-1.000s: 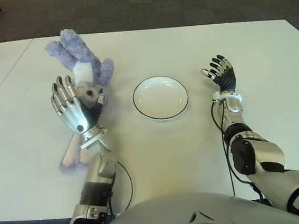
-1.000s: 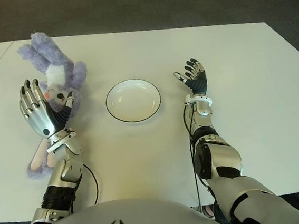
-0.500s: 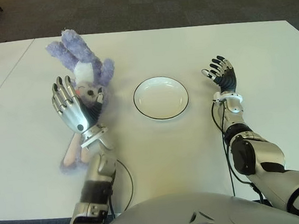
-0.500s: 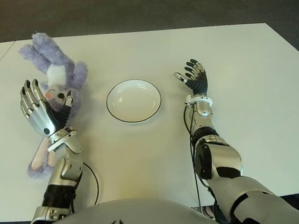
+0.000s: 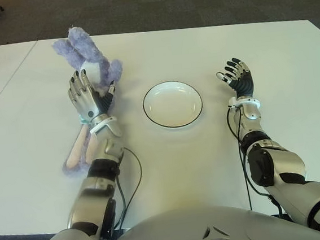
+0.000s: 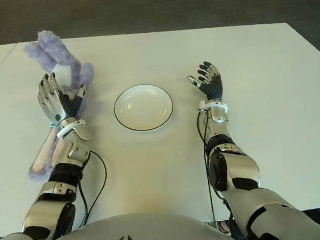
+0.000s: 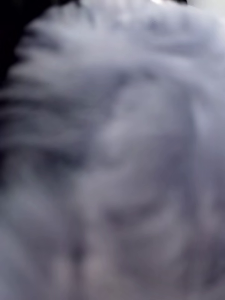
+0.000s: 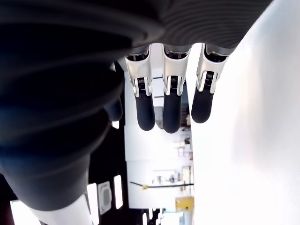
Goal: Put the doll into the plate.
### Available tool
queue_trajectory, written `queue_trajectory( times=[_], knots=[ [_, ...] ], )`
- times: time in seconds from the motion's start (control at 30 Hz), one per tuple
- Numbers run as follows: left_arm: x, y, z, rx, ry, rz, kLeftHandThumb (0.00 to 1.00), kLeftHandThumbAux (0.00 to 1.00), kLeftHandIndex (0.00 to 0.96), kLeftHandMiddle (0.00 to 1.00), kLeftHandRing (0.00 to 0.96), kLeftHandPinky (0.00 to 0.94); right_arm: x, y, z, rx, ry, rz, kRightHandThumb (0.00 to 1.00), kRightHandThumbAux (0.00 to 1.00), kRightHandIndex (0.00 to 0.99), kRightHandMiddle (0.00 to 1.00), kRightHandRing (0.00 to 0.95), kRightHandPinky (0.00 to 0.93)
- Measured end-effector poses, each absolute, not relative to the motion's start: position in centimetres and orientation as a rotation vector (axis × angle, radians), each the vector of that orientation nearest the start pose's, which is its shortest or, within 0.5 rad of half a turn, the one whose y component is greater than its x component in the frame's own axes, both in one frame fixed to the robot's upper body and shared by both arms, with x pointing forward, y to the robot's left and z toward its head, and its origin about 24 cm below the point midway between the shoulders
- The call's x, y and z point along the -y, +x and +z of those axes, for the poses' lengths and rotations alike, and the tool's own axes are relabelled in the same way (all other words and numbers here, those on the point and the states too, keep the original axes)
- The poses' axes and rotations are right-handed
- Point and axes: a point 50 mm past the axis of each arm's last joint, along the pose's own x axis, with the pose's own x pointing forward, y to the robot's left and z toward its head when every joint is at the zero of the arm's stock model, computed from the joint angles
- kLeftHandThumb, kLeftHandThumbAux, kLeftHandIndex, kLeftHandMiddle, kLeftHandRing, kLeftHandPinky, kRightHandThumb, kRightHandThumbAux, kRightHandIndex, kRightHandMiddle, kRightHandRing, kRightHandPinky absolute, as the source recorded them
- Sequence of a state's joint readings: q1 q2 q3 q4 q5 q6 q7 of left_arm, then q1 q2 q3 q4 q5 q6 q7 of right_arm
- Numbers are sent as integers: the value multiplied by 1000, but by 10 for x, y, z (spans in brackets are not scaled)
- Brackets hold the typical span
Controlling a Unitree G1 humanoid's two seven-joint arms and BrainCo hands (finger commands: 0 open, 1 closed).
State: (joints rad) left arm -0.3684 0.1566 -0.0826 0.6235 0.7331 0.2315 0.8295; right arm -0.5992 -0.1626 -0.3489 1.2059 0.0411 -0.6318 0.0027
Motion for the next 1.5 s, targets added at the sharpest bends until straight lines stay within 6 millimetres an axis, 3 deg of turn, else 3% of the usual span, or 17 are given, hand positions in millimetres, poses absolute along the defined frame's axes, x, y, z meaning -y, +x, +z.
queue_trajectory(
  times=[0.43,1.2,1.27,1.3,1.33,1.37,1.4,1.47,1.5],
  knots=[
    [-190,323,11,-119,1069,569,121,296,0,0,0,0,221,324,12,32,43,-244,78,852,172,213,211,211],
    [-186,329,0,-194,1066,475,80,366,0,0,0,0,225,323,11,26,64,-240,86,870,151,193,189,191],
    [-186,329,0,-198,1066,468,95,371,0,0,0,31,226,323,10,26,69,-241,86,870,150,191,187,190],
    [-186,329,0,-198,1066,467,201,400,0,0,27,173,226,322,10,26,71,-242,87,871,148,189,186,196],
    [-186,329,0,-198,1066,467,220,405,0,0,32,197,226,322,10,26,74,-244,87,871,148,188,186,197],
    [-186,329,0,-198,1066,466,298,423,0,13,114,292,227,322,10,26,76,-244,88,870,150,191,189,204],
    [-186,329,0,-197,1066,466,318,427,0,17,134,317,227,322,10,26,78,-245,90,870,150,191,190,206],
    [-185,329,0,-195,1066,465,500,436,135,170,339,496,227,322,10,26,81,-245,96,867,157,201,199,217],
    [-185,329,0,-192,1065,464,528,436,153,187,362,516,227,322,10,26,82,-246,100,866,157,203,200,218]
  ],
)
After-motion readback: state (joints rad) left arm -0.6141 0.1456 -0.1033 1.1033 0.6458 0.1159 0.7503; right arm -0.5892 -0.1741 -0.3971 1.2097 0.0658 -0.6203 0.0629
